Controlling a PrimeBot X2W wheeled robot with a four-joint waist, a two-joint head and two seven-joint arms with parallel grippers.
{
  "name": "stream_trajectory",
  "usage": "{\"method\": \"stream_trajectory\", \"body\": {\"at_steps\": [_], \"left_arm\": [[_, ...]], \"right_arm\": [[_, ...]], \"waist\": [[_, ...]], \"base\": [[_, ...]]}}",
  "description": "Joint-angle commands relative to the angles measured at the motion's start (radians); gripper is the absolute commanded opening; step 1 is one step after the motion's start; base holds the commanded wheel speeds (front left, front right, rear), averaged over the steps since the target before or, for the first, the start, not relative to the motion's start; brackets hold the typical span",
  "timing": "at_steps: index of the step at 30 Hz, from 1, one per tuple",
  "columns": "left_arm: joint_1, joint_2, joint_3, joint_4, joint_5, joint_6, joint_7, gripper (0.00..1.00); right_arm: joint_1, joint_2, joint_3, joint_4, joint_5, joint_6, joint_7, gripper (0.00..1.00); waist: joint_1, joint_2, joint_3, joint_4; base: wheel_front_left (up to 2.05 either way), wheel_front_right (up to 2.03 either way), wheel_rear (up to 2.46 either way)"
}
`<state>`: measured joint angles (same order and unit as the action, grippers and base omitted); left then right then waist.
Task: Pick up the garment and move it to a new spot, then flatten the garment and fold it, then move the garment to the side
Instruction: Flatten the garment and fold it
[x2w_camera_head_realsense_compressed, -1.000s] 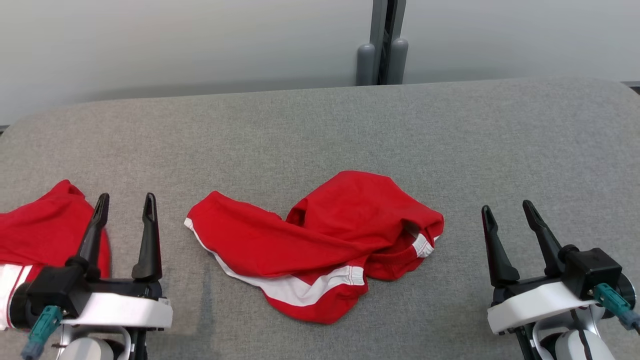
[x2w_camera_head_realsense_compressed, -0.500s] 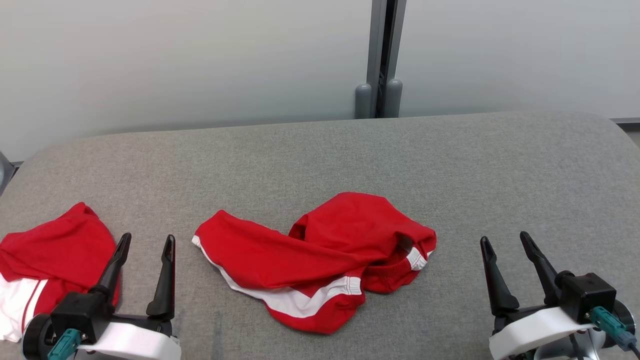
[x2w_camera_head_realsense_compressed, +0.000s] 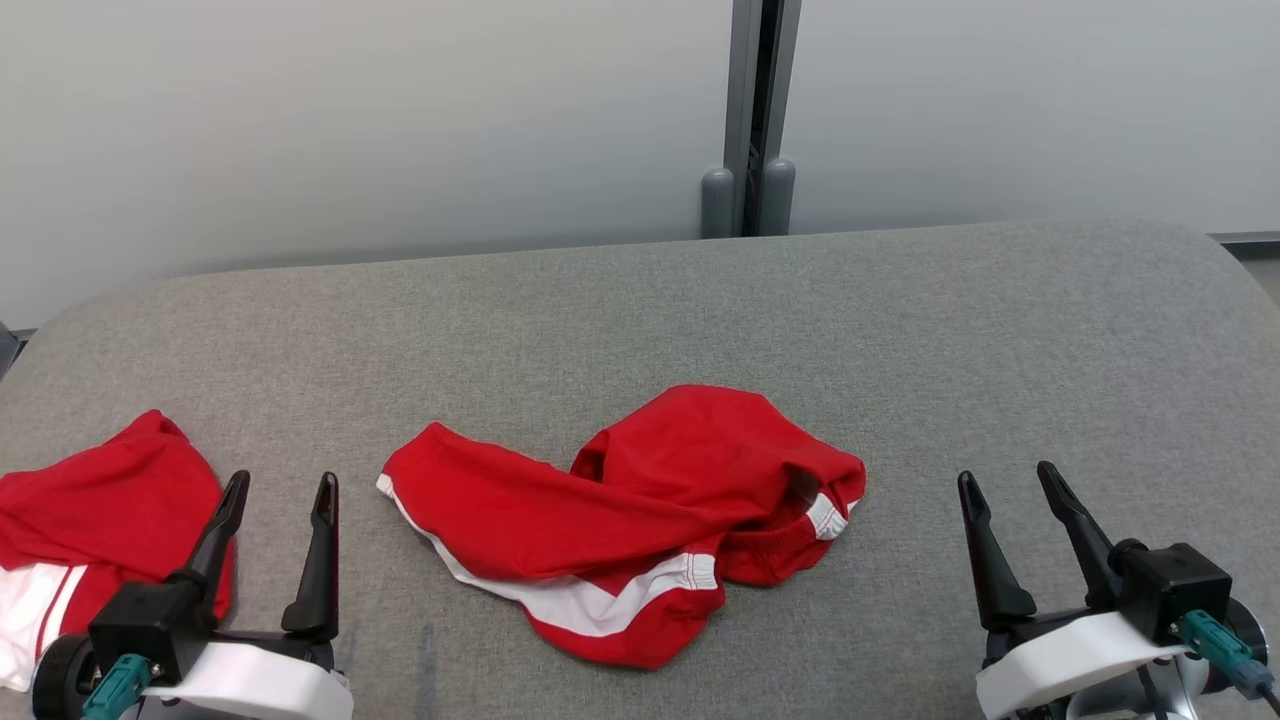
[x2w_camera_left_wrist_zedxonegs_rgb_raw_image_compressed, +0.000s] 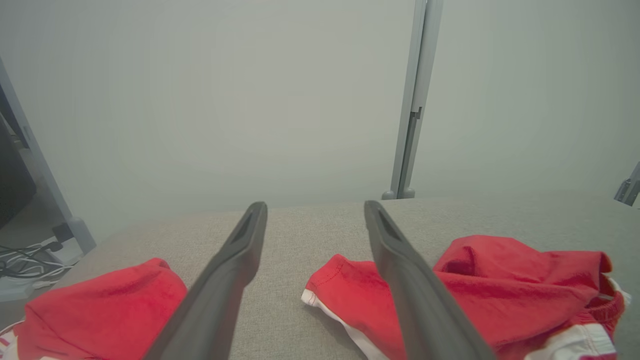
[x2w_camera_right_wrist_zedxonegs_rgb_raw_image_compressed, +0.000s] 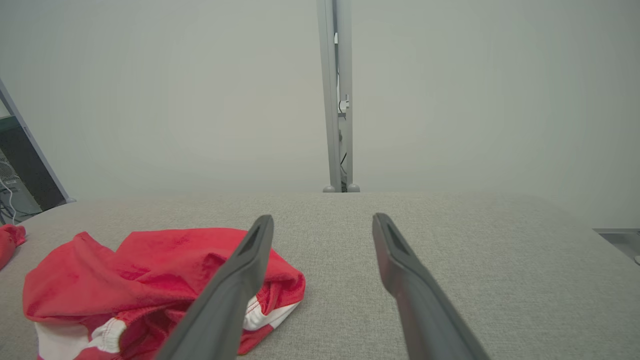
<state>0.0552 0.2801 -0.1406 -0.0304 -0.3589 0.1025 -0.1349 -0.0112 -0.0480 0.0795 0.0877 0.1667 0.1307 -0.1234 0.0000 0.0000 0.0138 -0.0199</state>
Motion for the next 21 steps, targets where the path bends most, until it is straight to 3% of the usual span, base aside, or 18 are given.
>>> {"method": "stream_trajectory", "body": {"at_steps": [1, 5, 15, 21], "left_arm": [[0.005, 0.007, 0.003, -0.007, 0.001, 0.005, 0.0, 1.0], [0.001, 0.011, -0.004, -0.018, 0.005, 0.007, 0.01, 1.0], [-0.04, 0.004, -0.031, -0.021, 0.001, -0.007, 0.01, 1.0], [-0.071, -0.003, -0.046, 0.009, -0.007, -0.025, -0.008, 1.0]], "right_arm": [[-0.006, -0.005, 0.001, 0.001, 0.0, 0.0, -0.003, 1.0], [-0.012, -0.005, 0.023, 0.003, 0.01, 0.0, -0.001, 1.0], [-0.077, -0.027, 0.32, 0.102, 0.111, 0.0, 0.139, 1.0], [-0.148, -0.042, 0.404, 0.209, 0.172, 0.0, 0.151, 1.0]], "waist": [[0.0, 0.0, 0.001, 0.0], [0.0, 0.0, 0.006, 0.008], [0.0, 0.0, 0.052, 0.101], [0.0, 0.0, 0.08, 0.162]], "base": [[0.0, 0.0, 0.0], [0.0, 0.0, 0.0], [0.0, 0.0, 0.0], [0.0, 0.0, 0.0]]}}
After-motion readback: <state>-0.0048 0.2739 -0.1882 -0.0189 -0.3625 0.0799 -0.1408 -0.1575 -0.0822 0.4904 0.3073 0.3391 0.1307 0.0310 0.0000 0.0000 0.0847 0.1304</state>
